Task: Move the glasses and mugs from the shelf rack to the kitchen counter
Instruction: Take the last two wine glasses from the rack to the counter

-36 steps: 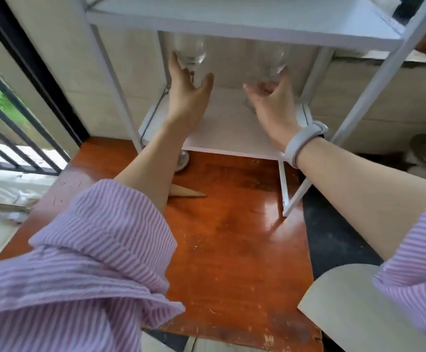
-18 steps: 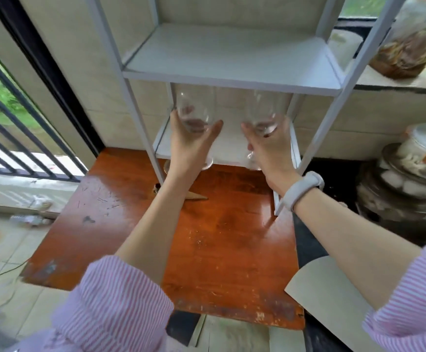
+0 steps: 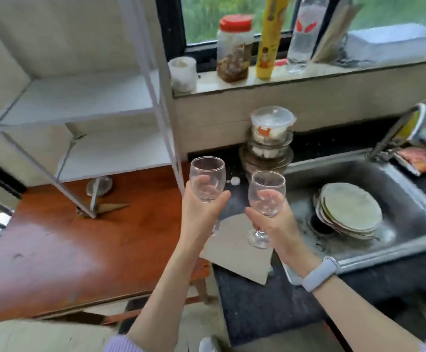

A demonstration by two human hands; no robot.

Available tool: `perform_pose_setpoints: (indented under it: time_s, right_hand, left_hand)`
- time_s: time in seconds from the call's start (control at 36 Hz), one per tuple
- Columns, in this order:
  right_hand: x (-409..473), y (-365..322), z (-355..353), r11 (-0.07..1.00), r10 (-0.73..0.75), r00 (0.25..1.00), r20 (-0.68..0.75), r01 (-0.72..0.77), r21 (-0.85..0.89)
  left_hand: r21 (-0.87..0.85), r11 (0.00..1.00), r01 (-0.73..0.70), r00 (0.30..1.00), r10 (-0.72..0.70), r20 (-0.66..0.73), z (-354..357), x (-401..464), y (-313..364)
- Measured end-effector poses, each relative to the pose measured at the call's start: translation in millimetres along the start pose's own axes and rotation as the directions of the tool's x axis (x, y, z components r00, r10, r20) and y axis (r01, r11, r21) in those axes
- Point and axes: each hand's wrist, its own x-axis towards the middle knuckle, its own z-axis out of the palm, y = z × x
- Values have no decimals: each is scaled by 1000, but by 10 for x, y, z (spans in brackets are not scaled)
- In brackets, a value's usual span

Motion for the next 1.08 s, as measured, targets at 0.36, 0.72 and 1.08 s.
perform_pose_setpoints:
  time_s: [0.36, 0.72, 1.08]
  right_hand:
    - [-1332, -479, -3528, 991, -132, 797, -589, 85, -106]
    - [-2817, -407, -5745, 993, -114, 343, -932, 13, -117]
    - [-3213, -128, -7811, 995, -30, 28, -999, -89, -32]
  left_hand:
    - [-118, 984, -132, 800, 176, 573, 3403, -1403, 1214]
    - [-196, 965, -176, 359, 249, 900, 5863, -3033, 1790]
    - [-211, 969, -126, 82, 222, 972, 8247, -3967, 1959]
